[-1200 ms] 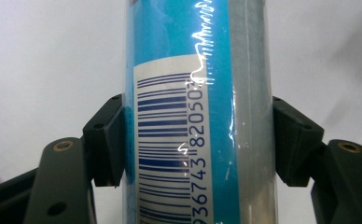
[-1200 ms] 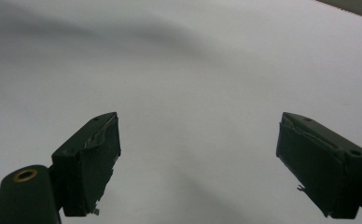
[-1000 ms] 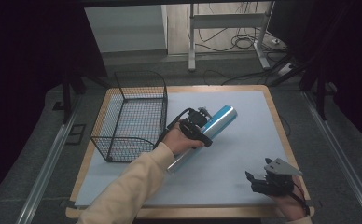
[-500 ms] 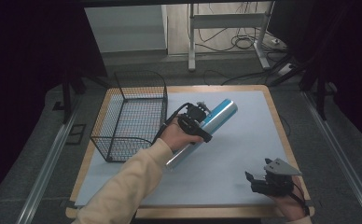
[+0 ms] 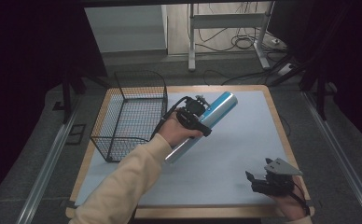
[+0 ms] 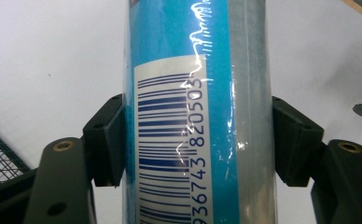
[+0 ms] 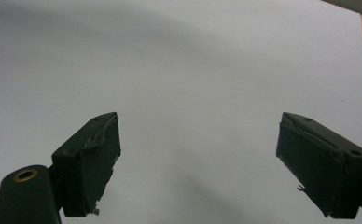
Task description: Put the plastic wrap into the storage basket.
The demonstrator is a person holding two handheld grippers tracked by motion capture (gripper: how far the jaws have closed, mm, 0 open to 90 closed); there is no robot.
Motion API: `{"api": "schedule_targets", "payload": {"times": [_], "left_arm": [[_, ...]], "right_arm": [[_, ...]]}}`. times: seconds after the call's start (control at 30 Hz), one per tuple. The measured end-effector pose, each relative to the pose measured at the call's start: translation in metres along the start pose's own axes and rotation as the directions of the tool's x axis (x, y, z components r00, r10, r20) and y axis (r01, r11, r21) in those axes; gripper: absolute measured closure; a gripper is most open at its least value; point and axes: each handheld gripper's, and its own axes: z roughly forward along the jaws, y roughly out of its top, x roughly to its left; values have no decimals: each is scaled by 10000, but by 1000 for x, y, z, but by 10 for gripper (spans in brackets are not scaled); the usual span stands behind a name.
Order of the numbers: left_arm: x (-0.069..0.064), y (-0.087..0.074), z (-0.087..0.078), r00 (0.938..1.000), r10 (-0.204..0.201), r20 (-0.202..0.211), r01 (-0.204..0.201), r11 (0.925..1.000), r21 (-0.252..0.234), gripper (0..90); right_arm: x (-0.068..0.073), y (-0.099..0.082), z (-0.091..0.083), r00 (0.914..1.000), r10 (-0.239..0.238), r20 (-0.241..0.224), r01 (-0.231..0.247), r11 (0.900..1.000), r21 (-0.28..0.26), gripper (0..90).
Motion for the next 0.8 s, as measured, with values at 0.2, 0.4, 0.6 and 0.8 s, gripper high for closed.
{"api": "schedule_targets", "payload": {"times": [0.2, 0.4, 0.6, 0.8], "left_arm": [[1, 5, -4, 9999, 29, -106, -29, 10000, -50, 318], [2, 12, -9, 9997, 77, -224, -83, 9997, -247, 318], [5, 18, -12, 9995, 68, -320, -76, 9996, -275, 318], [8, 22, -14, 9996, 65, -272, -70, 9998, -205, 318]], "right_arm": [[0, 0, 0, 10000, 12, -3, -12, 10000, 5, 140], [0, 0, 0, 10000, 38, 2, -38, 10000, -3, 139], [-1, 0, 0, 10000, 38, -3, -38, 10000, -17, 139], [-1, 0, -1, 10000, 34, 7, -34, 10000, -12, 140]]}}
